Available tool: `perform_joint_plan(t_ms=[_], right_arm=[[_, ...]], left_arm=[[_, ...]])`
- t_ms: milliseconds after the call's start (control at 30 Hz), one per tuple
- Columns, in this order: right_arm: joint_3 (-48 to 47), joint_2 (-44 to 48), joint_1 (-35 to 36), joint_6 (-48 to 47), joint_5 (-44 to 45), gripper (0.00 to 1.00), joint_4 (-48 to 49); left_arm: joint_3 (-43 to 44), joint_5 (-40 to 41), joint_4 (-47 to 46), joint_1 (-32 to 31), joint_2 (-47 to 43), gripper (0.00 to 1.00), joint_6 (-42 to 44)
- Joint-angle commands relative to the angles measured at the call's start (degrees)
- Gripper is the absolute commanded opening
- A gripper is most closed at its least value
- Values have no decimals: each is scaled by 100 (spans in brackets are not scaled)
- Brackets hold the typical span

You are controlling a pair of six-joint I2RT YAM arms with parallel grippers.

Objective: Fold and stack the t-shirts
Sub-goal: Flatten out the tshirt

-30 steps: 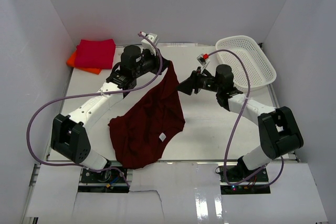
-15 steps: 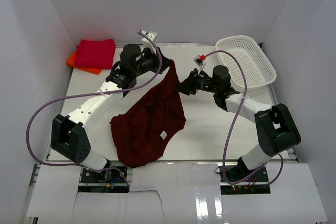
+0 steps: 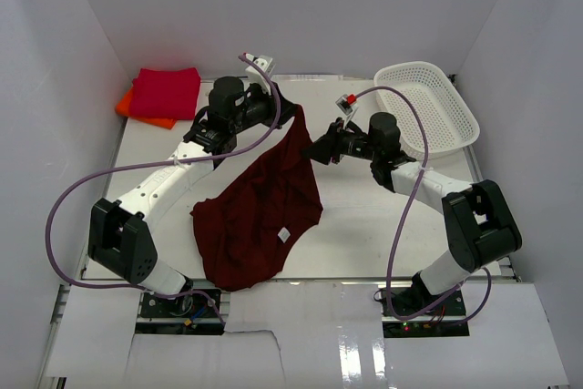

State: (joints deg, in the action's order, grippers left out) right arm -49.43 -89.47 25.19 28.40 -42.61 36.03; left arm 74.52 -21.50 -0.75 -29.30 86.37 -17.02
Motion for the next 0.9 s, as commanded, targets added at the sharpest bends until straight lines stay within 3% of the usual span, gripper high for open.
perform_joint_plan(t_ms=[0, 400, 867], right_arm=[[-304, 123, 12, -142, -37, 45, -17], [-418, 413, -76, -502, 104, 40, -773], [-410, 589, -163, -669, 139, 42, -1002]], left_arm=[[-8, -100, -180, 29, -287, 0, 5], [1, -83, -153, 30, -287, 0, 76], [-43, -118, -162, 30, -261, 0, 58]])
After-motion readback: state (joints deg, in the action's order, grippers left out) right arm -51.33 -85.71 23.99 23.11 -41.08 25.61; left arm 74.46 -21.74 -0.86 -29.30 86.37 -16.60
